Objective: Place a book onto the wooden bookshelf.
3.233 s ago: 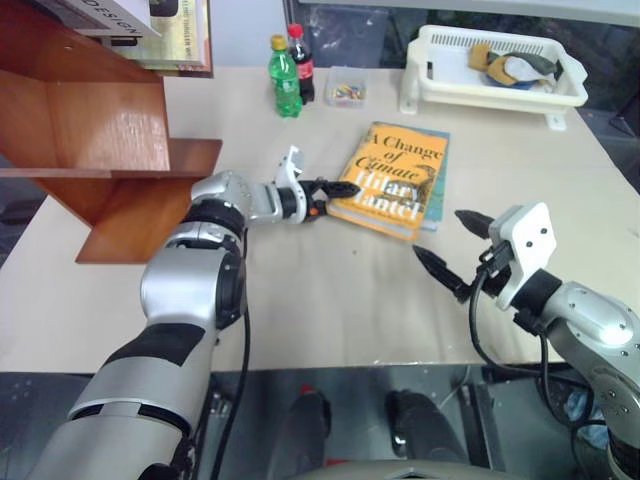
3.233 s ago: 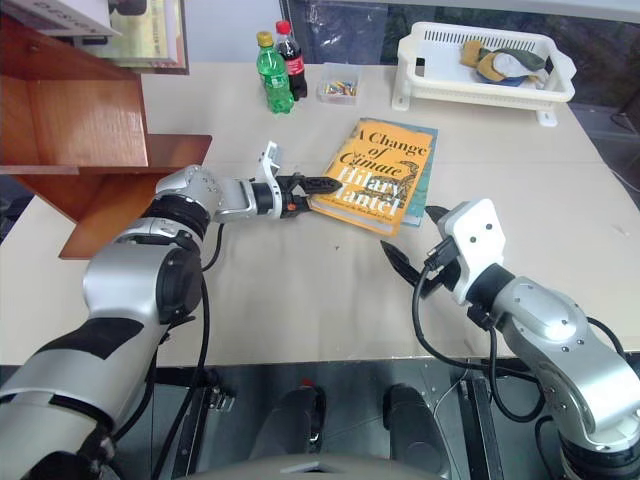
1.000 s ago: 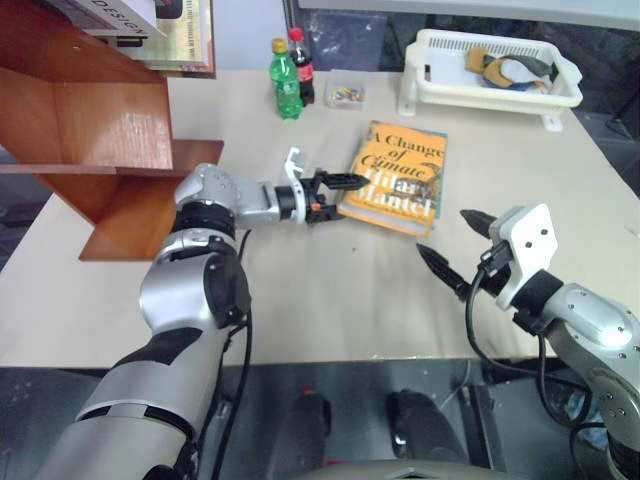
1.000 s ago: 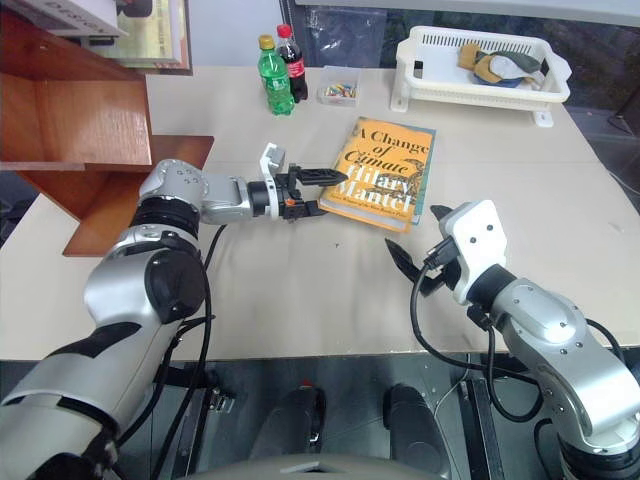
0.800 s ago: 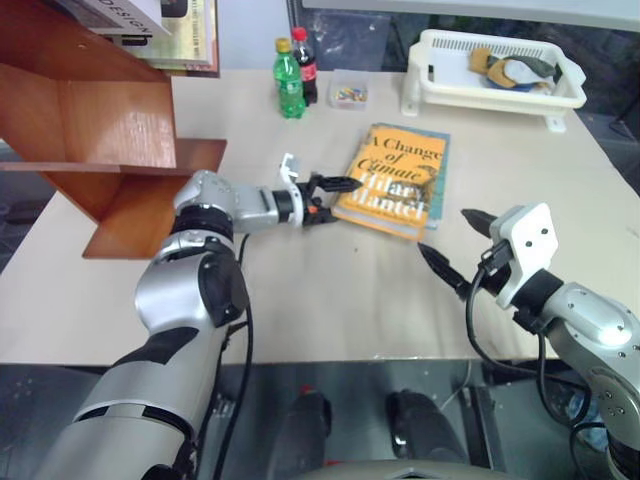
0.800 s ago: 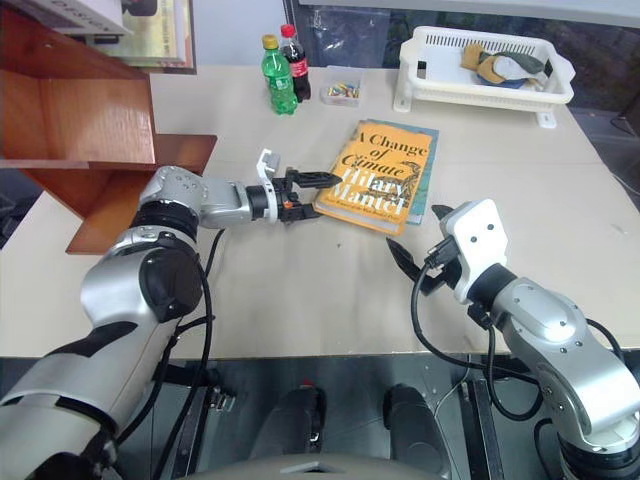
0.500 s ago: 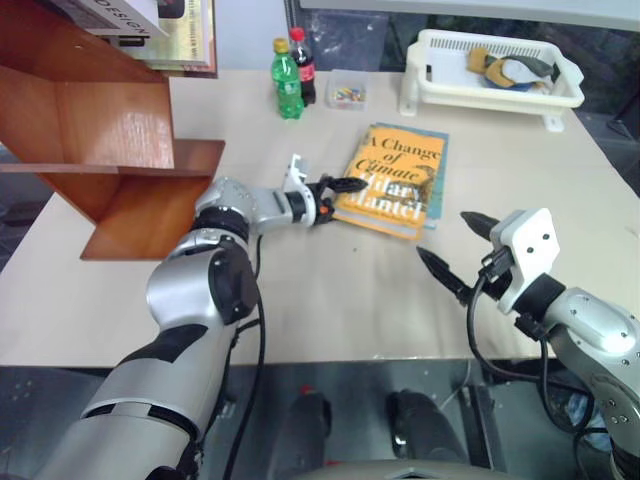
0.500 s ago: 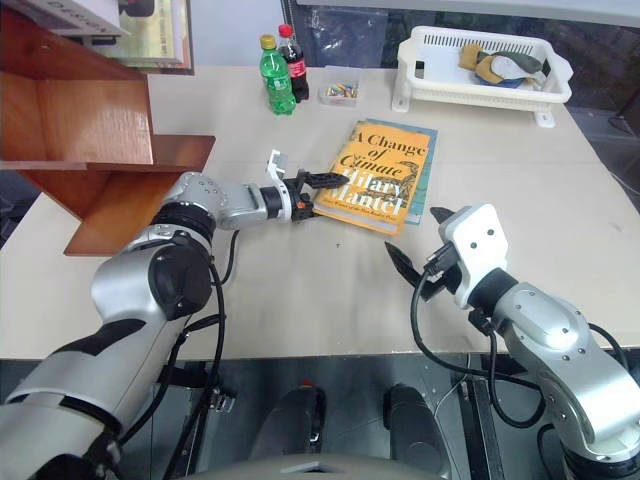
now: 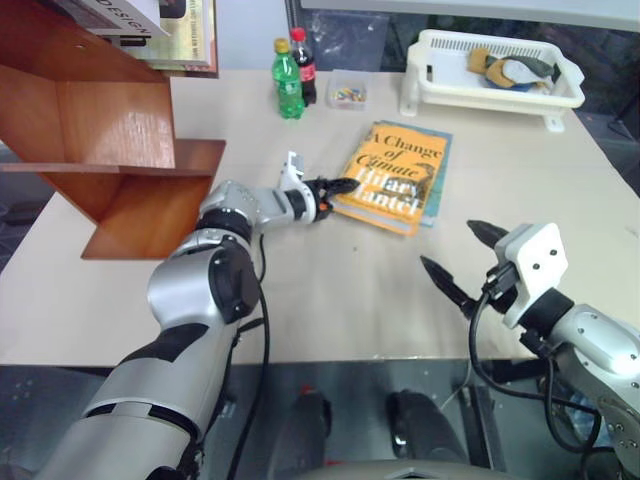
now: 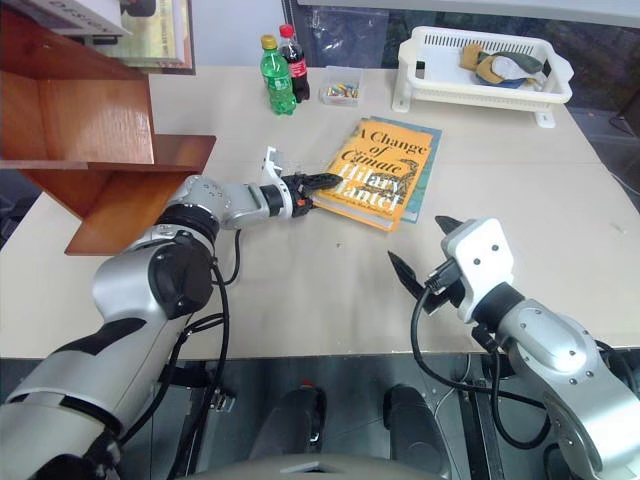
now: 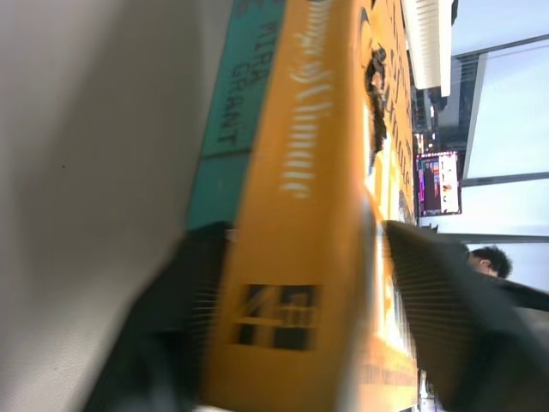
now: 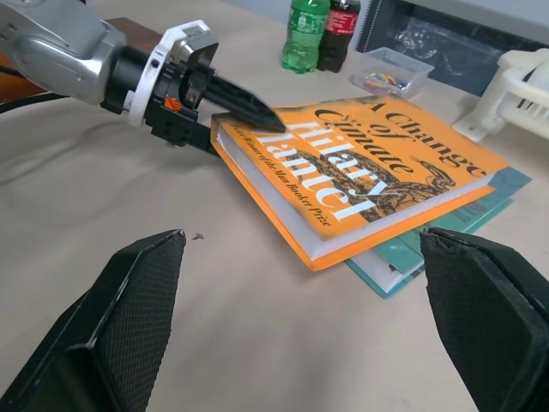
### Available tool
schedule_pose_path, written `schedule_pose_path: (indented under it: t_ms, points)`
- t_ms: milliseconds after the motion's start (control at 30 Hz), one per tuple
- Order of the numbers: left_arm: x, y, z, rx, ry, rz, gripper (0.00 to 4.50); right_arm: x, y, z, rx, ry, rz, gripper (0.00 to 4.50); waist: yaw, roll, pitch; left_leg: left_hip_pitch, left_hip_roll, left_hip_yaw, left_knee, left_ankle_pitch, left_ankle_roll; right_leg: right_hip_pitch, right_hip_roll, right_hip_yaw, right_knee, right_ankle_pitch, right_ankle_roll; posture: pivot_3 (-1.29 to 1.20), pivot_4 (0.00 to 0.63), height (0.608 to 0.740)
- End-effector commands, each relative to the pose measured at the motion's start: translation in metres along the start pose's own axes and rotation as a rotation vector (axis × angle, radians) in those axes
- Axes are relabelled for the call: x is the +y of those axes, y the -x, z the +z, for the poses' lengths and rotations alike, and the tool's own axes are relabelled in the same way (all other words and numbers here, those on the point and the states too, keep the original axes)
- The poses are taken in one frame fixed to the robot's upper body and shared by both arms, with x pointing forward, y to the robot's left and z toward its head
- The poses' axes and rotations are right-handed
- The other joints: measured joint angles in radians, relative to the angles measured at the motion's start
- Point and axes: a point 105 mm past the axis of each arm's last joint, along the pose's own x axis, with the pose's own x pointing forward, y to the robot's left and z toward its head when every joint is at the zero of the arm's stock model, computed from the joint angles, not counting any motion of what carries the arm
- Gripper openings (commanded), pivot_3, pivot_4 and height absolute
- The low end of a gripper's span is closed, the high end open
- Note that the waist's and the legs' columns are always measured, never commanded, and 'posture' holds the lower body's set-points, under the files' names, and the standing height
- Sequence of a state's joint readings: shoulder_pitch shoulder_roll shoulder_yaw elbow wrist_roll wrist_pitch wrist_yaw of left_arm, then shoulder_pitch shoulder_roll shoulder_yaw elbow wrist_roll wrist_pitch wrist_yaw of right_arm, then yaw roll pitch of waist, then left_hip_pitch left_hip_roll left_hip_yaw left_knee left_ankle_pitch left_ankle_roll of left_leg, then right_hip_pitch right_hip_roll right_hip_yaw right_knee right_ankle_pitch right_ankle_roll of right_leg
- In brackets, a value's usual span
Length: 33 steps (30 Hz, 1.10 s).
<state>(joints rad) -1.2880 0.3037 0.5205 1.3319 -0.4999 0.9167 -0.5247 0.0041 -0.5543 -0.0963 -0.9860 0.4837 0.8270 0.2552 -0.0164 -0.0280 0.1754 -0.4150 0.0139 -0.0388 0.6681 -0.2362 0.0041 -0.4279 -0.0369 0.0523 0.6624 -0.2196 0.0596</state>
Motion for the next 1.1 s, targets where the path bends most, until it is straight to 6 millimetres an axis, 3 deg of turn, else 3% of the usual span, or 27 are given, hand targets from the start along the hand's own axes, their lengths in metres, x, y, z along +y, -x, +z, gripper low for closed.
schedule_pose_path:
  t_ms: [33, 367, 533, 667, 800, 900, 1000, 1100]
  points:
    - [0.001, 0.006, 0.006, -0.016, 0.024, 0.008, 1.34, 0.000, 0.005, 0.011, -0.040, 0.034, -0.015, 4.50, 0.000, 0.000, 0.000, 0.000, 0.000, 0.000, 0.000, 0.000, 0.000, 0.000, 0.000, 0.000, 0.000, 0.000, 0.000, 0.00, 0.150, 0.740]
    - [-0.008, 0.025, 0.020, -0.037, 0.118, -0.063, 1.34, 0.001, -0.003, 0.011, -0.045, 0.031, 0.023, 4.50, -0.003, 0.000, 0.000, 0.001, 0.000, 0.000, 0.001, 0.000, 0.000, 0.001, 0.000, 0.000, 0.000, 0.000, 0.000, 0.00, 0.150, 0.740]
    - [-0.014, 0.036, 0.029, -0.028, -0.038, -0.078, 1.34, 0.000, -0.011, 0.012, -0.053, 0.029, 0.057, 4.50, -0.003, 0.000, 0.000, 0.001, 0.000, 0.000, 0.001, 0.000, 0.000, 0.001, 0.000, 0.000, 0.000, 0.000, 0.000, 0.00, 0.150, 0.740]
    - [-0.033, 0.040, 0.039, -0.041, -0.284, -0.127, 1.34, 0.000, -0.016, 0.012, -0.060, 0.027, 0.091, 4.50, -0.001, 0.000, 0.000, 0.000, 0.000, 0.000, 0.000, 0.000, 0.000, 0.001, 0.000, 0.000, 0.000, 0.000, 0.000, 0.00, 0.150, 0.740]
    - [-0.044, 0.041, 0.040, -0.045, -0.381, -0.155, 1.34, 0.000, -0.019, 0.012, -0.066, 0.026, 0.113, 4.50, 0.000, 0.000, 0.000, 0.000, 0.000, 0.000, 0.000, 0.000, 0.000, 0.001, 0.000, 0.000, 0.000, 0.000, 0.000, 0.00, 0.150, 0.740]
    - [-0.050, 0.041, 0.037, -0.023, -0.331, -0.166, 1.34, 0.000, -0.022, 0.012, -0.071, 0.025, 0.128, 4.50, -0.001, 0.000, 0.000, 0.000, 0.000, 0.000, 0.001, 0.000, 0.000, 0.001, 0.000, 0.000, 0.000, 0.000, 0.000, 0.00, 0.150, 0.740]
    - [-0.054, 0.038, 0.036, -0.031, -0.061, -0.196, 1.34, 0.000, -0.023, 0.012, -0.074, 0.027, 0.133, 4.50, -0.001, 0.000, 0.000, 0.000, 0.000, 0.000, 0.001, 0.000, 0.000, 0.001, 0.000, 0.000, 0.000, 0.000, 0.000, 0.00, 0.150, 0.740]
    - [-0.051, 0.028, 0.026, -0.013, 0.049, -0.188, 1.34, -0.001, -0.022, 0.013, -0.077, 0.029, 0.129, 4.50, 0.000, 0.000, 0.000, 0.000, 0.000, -0.001, 0.001, 0.000, 0.000, 0.001, 0.000, 0.000, 0.000, 0.000, 0.000, 0.00, 0.150, 0.740]
